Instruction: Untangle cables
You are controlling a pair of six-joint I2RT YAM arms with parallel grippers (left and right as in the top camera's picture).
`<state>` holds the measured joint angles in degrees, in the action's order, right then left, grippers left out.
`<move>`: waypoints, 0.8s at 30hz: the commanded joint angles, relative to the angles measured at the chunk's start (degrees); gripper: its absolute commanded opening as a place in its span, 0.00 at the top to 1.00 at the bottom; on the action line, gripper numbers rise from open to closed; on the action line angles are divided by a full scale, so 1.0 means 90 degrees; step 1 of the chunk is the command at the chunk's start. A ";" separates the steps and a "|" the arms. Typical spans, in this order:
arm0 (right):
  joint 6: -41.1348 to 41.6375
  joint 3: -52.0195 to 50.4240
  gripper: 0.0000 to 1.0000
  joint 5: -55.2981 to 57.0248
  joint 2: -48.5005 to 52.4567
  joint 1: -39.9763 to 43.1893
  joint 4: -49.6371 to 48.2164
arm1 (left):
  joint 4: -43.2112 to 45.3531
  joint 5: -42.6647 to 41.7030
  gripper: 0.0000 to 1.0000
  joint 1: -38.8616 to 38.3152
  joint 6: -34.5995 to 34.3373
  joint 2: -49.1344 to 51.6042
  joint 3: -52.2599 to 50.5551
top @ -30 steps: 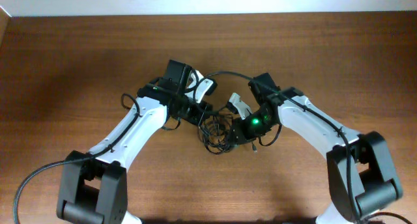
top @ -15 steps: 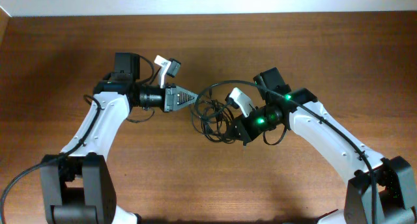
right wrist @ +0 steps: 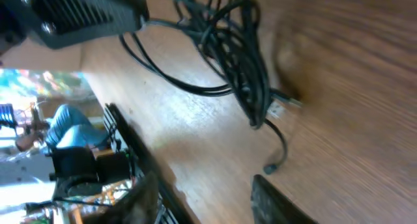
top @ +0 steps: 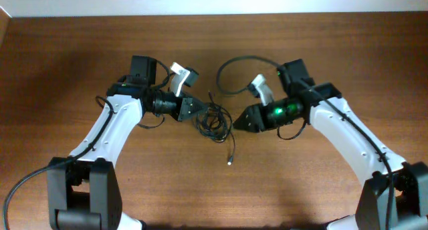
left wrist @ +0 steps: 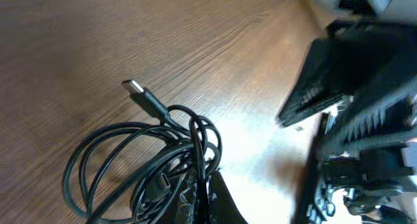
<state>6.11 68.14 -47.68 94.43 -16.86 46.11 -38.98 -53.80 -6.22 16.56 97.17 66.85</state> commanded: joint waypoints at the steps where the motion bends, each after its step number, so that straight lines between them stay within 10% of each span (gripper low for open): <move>1: 0.0865 0.0119 0.65 0.0253 -0.0131 0.0000 -0.0007 | -0.0010 0.0461 1.00 -0.0204 0.0129 0.0219 -0.0151; 7: 0.0947 0.0114 0.67 0.0396 -0.0131 0.0002 -0.0005 | -0.0087 0.0250 1.00 -0.0250 0.0585 0.0418 -0.0148; 15: 0.3075 0.0114 0.71 0.0374 -0.0131 0.0002 -0.0491 | -0.1090 -0.1032 1.00 -0.0250 0.3755 0.0415 -0.0148; 24: 0.4940 -0.0136 0.70 0.0709 -0.0119 -0.0002 -0.0680 | -0.1081 -0.1379 1.00 -0.0170 0.4490 0.0418 -0.0148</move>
<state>43.70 68.07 -42.98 94.43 -16.69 39.99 -48.66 -62.81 -8.45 53.12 100.60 65.65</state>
